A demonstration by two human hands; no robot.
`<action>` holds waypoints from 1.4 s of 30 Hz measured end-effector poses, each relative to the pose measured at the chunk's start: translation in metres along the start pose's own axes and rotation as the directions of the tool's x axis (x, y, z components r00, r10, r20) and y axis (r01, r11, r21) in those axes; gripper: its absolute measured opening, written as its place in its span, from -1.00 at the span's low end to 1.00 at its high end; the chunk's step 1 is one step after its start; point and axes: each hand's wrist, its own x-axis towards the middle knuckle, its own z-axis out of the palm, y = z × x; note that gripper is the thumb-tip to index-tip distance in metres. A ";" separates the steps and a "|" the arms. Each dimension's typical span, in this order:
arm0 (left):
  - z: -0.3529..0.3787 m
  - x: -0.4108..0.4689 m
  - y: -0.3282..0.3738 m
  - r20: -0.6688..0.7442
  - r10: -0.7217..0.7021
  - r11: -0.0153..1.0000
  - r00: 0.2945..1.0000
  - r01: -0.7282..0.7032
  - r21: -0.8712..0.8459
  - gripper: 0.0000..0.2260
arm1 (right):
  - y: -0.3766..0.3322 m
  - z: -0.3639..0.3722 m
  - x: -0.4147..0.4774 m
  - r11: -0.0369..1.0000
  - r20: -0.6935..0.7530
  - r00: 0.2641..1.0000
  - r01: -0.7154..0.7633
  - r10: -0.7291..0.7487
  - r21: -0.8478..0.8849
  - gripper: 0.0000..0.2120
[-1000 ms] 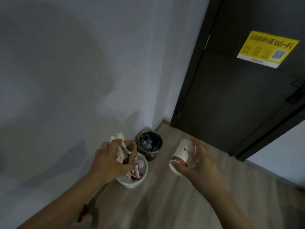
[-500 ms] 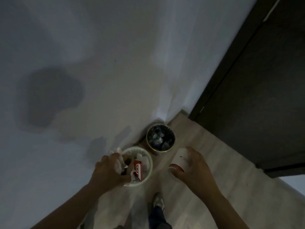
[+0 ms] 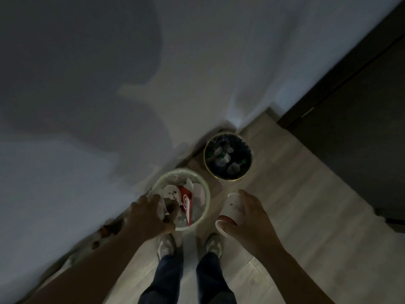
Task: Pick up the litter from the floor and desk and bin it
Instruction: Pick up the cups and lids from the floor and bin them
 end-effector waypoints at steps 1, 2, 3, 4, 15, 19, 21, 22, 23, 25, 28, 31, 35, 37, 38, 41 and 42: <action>0.007 0.016 -0.001 0.031 -0.016 1.000 0.999 0.015 0.016 -0.19 | 0.007 0.010 0.011 1.000 0.002 1.000 -0.006 0.006 0.000 -0.31; 0.014 0.032 -0.002 0.055 -0.034 0.999 0.998 0.032 0.027 -0.17 | 0.016 0.020 0.021 1.000 0.007 1.000 -0.016 0.017 -0.004 -0.31; 0.021 0.046 -0.003 0.077 -0.048 0.998 0.996 0.045 0.043 -0.16 | 0.024 0.029 0.031 1.000 0.011 1.000 -0.024 0.024 -0.013 -0.30; 0.028 0.061 -0.003 0.086 -0.049 0.997 0.995 0.043 0.062 -0.15 | 0.031 0.039 0.041 0.999 0.014 0.999 -0.029 0.030 -0.020 -0.30; 0.117 0.209 -0.016 0.126 0.057 0.982 0.990 -0.079 0.172 -0.10 | 0.107 0.129 0.123 0.997 0.024 0.996 -0.081 0.081 -0.004 -0.41; 0.137 0.247 -0.020 0.087 0.123 0.973 0.989 -0.138 0.183 -0.10 | 0.121 0.149 0.133 0.995 0.023 0.995 -0.097 0.098 -0.015 -0.39; 0.143 0.259 -0.019 0.087 0.141 0.970 0.986 -0.156 0.189 -0.10 | 0.125 0.159 0.136 0.992 0.034 0.992 -0.123 0.123 -0.006 -0.33; 0.145 0.263 -0.019 0.105 0.147 0.969 0.984 -0.164 0.184 -0.07 | 0.127 0.164 0.138 0.991 0.041 0.990 -0.132 0.132 -0.006 -0.31; 0.147 0.265 -0.019 0.141 0.145 0.970 0.979 -0.169 0.172 -0.05 | 0.127 0.168 0.139 0.990 0.048 0.989 -0.137 0.138 -0.008 -0.29; 0.148 0.268 -0.021 0.224 0.130 0.975 0.966 -0.166 0.147 -0.04 | 0.126 0.174 0.140 0.989 0.053 0.988 -0.144 0.143 0.013 -0.28; 0.149 0.270 -0.025 0.289 0.120 0.988 0.950 -0.143 0.058 -0.15 | 0.121 0.181 0.140 0.987 0.050 0.987 -0.153 0.151 0.041 -0.27; 0.144 0.267 -0.034 0.109 0.219 0.975 0.970 -0.214 -0.059 -0.32 | 0.116 0.185 0.141 0.985 0.055 0.985 -0.167 0.165 0.037 -0.11; 0.131 0.256 -0.052 -0.093 0.282 0.952 0.955 -0.291 -0.096 -0.45 | 0.110 0.193 0.142 0.990 0.083 0.987 -0.140 0.140 -0.008 -0.09; 0.125 0.248 -0.059 -0.072 0.268 0.958 0.961 -0.273 -0.081 -0.57 | 0.108 0.199 0.143 0.993 0.112 0.986 -0.121 0.121 -0.002 -0.10; 0.124 0.245 -0.063 -0.072 0.271 0.959 0.960 -0.276 -0.070 -0.59 | 0.107 0.202 0.143 0.994 0.114 0.987 -0.108 0.109 -0.010 -0.09; 0.120 0.236 -0.072 -0.010 0.275 0.961 0.961 -0.275 -0.004 -0.58 | 0.116 0.212 0.149 0.990 0.093 0.990 -0.095 0.104 -0.101 -0.08; 0.120 0.234 -0.076 0.014 0.281 0.960 0.960 -0.281 0.004 -0.58 | 0.121 0.215 0.152 0.986 0.096 0.988 -0.110 0.122 -0.126 -0.09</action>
